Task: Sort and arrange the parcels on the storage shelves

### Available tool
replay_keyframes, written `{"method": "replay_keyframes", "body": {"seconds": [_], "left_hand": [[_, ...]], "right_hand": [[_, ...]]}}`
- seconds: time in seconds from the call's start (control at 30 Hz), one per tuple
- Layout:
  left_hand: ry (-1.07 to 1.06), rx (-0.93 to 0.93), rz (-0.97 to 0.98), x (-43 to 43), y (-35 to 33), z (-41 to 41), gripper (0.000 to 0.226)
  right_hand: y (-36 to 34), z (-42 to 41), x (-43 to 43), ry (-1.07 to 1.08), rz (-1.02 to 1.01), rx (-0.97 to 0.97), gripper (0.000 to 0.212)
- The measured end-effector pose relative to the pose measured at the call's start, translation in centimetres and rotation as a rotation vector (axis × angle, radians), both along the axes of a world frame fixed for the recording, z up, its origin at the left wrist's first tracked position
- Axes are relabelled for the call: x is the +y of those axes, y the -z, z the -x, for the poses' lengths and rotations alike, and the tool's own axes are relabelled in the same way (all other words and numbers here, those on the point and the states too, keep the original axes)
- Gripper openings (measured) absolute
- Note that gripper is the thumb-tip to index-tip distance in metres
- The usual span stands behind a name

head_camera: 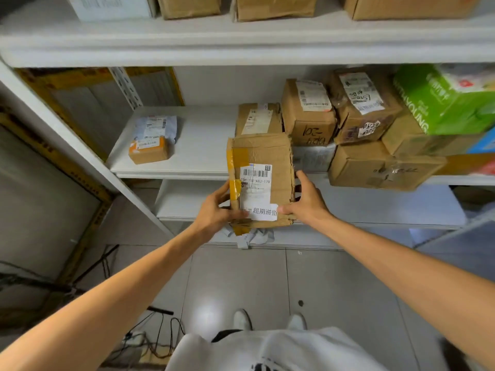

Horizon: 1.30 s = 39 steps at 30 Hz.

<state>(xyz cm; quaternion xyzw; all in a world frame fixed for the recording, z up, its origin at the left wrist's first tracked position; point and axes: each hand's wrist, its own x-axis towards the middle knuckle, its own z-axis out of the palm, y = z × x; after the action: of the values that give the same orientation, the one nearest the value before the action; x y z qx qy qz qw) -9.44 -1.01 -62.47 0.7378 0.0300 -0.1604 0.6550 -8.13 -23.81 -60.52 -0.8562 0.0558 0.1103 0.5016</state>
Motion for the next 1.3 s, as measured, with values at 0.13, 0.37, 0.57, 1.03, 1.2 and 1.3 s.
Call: {"method": "replay_keyframes", "body": {"seconds": [0.13, 0.37, 0.57, 1.03, 1.2, 1.3], "left_hand": [[0.027, 0.074, 0.055, -2.8, 1.7, 0.9, 0.083], [0.161, 0.166, 0.104, -8.9, 4.1, 2.1, 0.093], [0.353, 0.237, 0.101, -15.3, 5.5, 2.8, 0.109], [1.177, 0.108, -0.086, -40.0, 3.7, 10.4, 0.103], [1.394, 0.058, -0.127, -49.1, 2.5, 16.4, 0.106], [1.511, 0.050, -0.116, -54.1, 2.0, 20.7, 0.104]], "right_hand": [[1.8, 2.5, -2.6, 0.079, -0.030, 0.010, 0.066], [3.7, 7.3, -8.0, 0.256, -0.054, 0.041, 0.065], [5.3, 13.0, -13.0, 0.452, -0.133, 0.028, 0.080], [4.9, 32.8, -24.7, 1.200, -0.127, -0.047, 0.092], [3.6, 39.9, -28.8, 1.425, -0.156, -0.084, 0.094], [3.1, 44.3, -30.9, 1.543, -0.124, -0.092, 0.089]]}}
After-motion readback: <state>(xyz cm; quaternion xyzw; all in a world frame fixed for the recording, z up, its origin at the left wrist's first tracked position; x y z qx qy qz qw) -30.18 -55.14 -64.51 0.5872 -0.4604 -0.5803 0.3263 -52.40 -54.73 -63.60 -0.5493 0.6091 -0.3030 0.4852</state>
